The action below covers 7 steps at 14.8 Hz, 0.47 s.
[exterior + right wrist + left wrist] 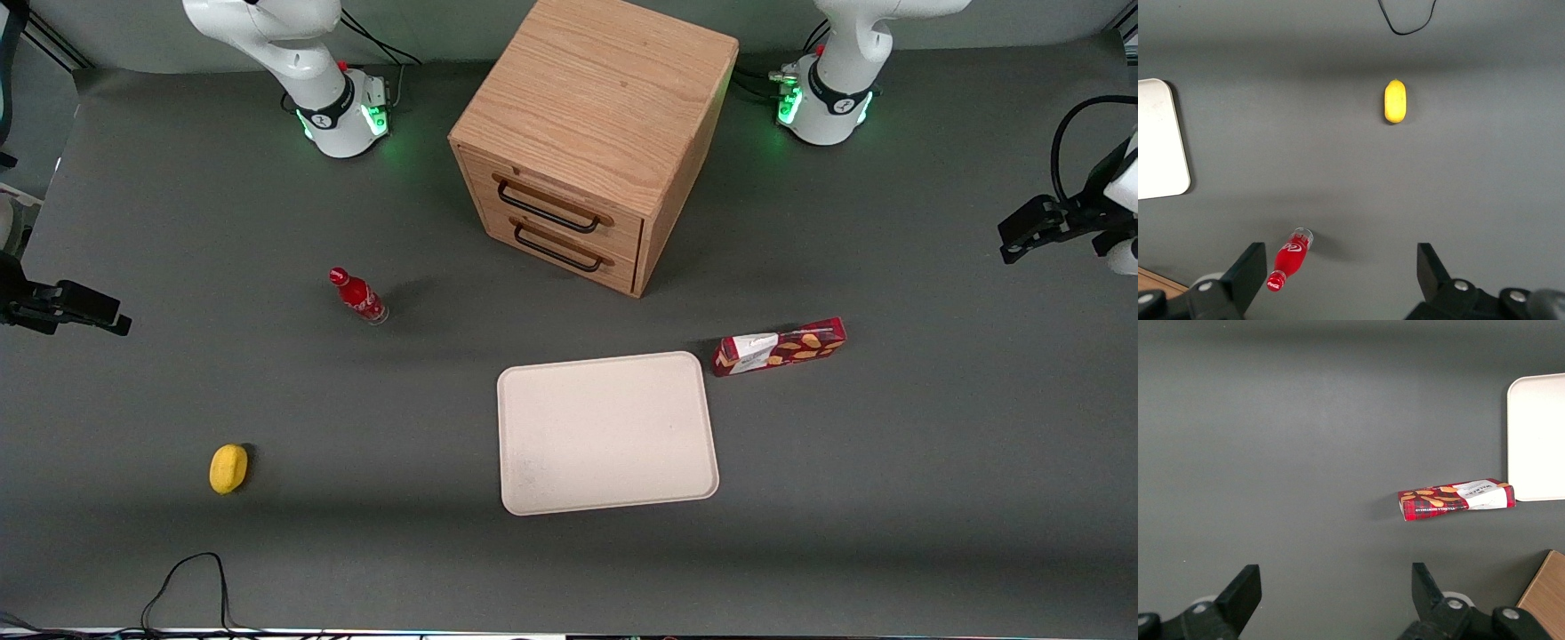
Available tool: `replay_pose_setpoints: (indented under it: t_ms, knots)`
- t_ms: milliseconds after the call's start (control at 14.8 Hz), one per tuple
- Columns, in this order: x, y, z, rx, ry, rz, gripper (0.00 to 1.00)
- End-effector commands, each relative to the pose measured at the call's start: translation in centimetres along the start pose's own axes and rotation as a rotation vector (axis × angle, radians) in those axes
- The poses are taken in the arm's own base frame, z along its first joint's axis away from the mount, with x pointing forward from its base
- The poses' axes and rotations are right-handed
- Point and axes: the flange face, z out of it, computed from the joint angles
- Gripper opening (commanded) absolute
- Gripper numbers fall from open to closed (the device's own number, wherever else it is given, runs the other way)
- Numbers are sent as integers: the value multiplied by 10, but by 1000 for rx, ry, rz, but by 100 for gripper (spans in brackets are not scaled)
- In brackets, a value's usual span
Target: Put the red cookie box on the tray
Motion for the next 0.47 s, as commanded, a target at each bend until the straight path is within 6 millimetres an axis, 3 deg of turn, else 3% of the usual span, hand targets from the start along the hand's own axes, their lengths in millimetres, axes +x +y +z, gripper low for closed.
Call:
replay_pose_setpoints:
  t_ms: [0, 407]
  knots:
    - [3, 9, -8, 10, -10, 5, 100]
    - [7, 6, -8, 7, 9, 4, 100]
